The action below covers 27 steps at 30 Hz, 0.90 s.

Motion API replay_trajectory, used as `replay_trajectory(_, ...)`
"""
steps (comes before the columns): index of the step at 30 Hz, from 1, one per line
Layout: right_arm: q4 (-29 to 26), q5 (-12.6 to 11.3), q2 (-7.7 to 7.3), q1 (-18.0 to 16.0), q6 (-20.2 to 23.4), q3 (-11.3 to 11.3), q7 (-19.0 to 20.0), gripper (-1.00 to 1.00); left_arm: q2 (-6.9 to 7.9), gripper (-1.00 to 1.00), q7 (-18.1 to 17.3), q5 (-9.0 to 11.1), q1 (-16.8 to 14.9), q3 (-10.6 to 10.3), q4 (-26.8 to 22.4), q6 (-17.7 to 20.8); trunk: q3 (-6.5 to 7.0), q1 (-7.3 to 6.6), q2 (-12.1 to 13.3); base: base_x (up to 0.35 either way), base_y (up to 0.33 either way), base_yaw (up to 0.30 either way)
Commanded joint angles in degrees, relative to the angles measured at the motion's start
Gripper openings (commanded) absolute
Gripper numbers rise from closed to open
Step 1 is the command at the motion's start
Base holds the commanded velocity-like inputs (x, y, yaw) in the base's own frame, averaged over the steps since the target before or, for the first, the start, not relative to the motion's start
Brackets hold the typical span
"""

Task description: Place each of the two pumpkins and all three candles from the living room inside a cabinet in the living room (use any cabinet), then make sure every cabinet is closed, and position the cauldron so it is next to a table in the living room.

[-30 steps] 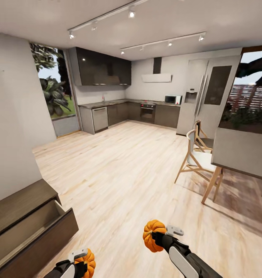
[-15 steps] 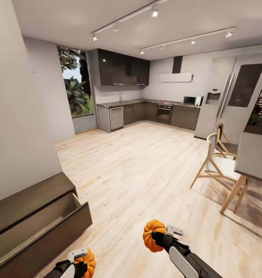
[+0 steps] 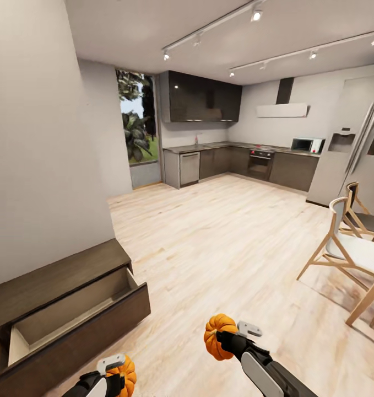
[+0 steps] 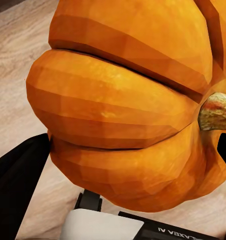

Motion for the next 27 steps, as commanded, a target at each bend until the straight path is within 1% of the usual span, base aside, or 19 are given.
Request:
replay_trajectory(1,-0.2,-0.2,-0.08,0.0,0.1,0.2,-0.4,-1.00,0.07,-1.00,0.5,0.5,-0.1,-0.5,-0.1,0.1,-0.07,0.00,-0.1,0.000,-0.076,0.287)
replay_trajectory(5,-0.1,-0.2,-0.08,0.0,0.1,0.2,-0.4,-1.00,0.07,-1.00,0.5,0.5,-0.1,-0.5,-0.1,0.1,-0.07,0.00,-0.1,0.028,-0.104,0.287)
replay_trajectory(13,-0.2,-0.2,-0.08,-0.1,0.1,0.2,-0.4,-1.00,0.07,-1.00,0.5,0.5,-0.1,-0.5,-0.2,0.0,-0.07,0.00,-0.1,0.136,-0.190,0.286)
replay_trajectory(27,-0.2,-0.1,-0.08,-0.1,0.1,0.2,-0.4,-1.00,0.07,-1.00,0.5,0.5,-0.1,-0.5,-0.2,0.0,-0.07,0.00,-0.1,0.007,-0.017,0.287)
